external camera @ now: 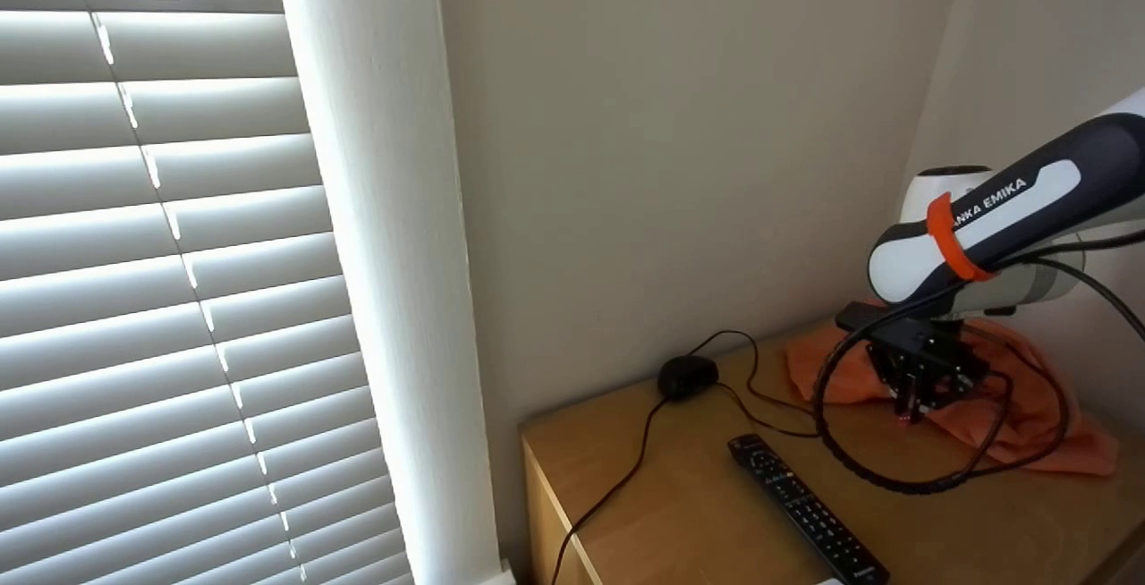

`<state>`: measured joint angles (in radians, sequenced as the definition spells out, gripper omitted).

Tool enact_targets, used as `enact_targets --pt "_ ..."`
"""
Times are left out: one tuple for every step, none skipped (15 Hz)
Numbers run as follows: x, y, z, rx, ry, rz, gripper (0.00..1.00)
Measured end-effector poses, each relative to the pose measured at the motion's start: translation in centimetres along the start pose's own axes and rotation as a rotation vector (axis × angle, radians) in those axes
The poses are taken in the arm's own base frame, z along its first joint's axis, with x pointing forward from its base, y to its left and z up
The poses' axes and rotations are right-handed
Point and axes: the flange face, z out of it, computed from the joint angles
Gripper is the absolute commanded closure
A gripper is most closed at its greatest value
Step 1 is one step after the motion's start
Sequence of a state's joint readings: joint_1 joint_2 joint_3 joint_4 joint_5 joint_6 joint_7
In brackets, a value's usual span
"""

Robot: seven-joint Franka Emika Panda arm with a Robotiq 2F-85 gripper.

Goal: Pick up the dice and turn it to the left once, put the dice back onto the top of the chest of drawers

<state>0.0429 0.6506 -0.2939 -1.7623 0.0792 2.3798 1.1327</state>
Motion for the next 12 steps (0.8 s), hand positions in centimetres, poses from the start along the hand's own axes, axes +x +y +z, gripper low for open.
enact_targets --pt "-0.6 0.1 0.4 -0.004 0.040 -0.004 0.96" --pt "-1.1 0.3 0.8 -0.008 0.077 -0.007 0.96" --pt "-1.7 0.5 1.2 -0.012 0.107 -0.009 0.96" --pt "-2.2 0.7 1.5 -0.016 0.133 -0.010 0.96" --pt "-2.6 0.9 1.7 -0.015 0.158 -0.010 0.96" --pt "-3.0 0.9 1.8 -0.012 0.178 -0.009 0.96" --pt "-3.4 0.9 1.8 -0.012 0.198 -0.007 0.96" --pt "-3.7 1.0 1.9 -0.010 0.216 -0.006 0.96" --pt "-4.0 1.0 1.9 -0.010 0.233 -0.003 0.96" --pt "-4.3 1.1 2.0 -0.012 0.250 -0.002 0.96" --pt "-4.6 1.2 2.1 -0.015 0.267 0.000 0.96" --pt "-4.9 1.3 2.2 -0.020 0.286 -0.002 0.96"
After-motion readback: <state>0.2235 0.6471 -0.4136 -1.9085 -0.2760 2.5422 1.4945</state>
